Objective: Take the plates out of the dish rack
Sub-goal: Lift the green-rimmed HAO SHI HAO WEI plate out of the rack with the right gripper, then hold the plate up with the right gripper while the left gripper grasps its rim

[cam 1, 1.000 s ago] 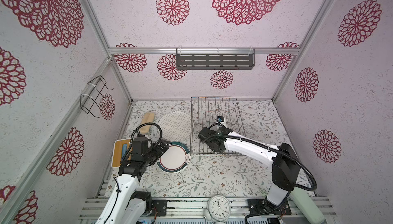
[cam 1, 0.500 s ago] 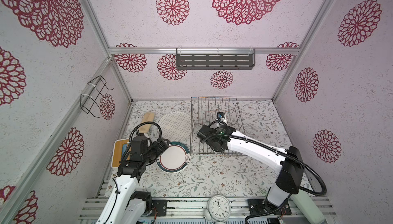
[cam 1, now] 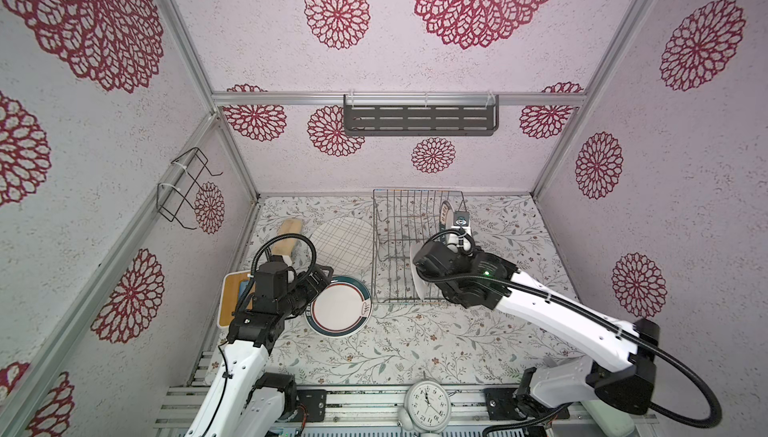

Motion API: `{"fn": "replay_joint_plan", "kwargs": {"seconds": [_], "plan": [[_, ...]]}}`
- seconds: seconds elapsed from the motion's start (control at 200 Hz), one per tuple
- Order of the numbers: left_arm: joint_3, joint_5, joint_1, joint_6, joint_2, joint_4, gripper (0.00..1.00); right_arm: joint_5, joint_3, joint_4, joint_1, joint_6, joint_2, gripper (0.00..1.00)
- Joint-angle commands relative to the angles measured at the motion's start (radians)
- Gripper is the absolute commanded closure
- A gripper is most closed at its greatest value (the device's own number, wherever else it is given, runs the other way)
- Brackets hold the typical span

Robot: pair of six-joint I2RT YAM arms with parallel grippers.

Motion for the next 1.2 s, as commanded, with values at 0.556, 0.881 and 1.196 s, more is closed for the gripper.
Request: {"fn": "replay_joint_plan", "kwargs": {"seconds": [0.556,0.881,1.196], "plan": [[0.159,0.059,-0.206,-0.069,0.135,0.216,0.02,-0.685,-0.418,0.724,-0.170,0.062,-0.410,1.00],[0.185,0.070,-0.294,-0.080,0.216,0.312,0.05,-0.811,-0.608,1.110,-0.182,0.270,-0.394,1.00],[0.170,0.096,-0.302,-0.094,0.223,0.371,0.18,-0.933,-0.655,1.263,-0.182,0.370,-0.323,1.00]]}}
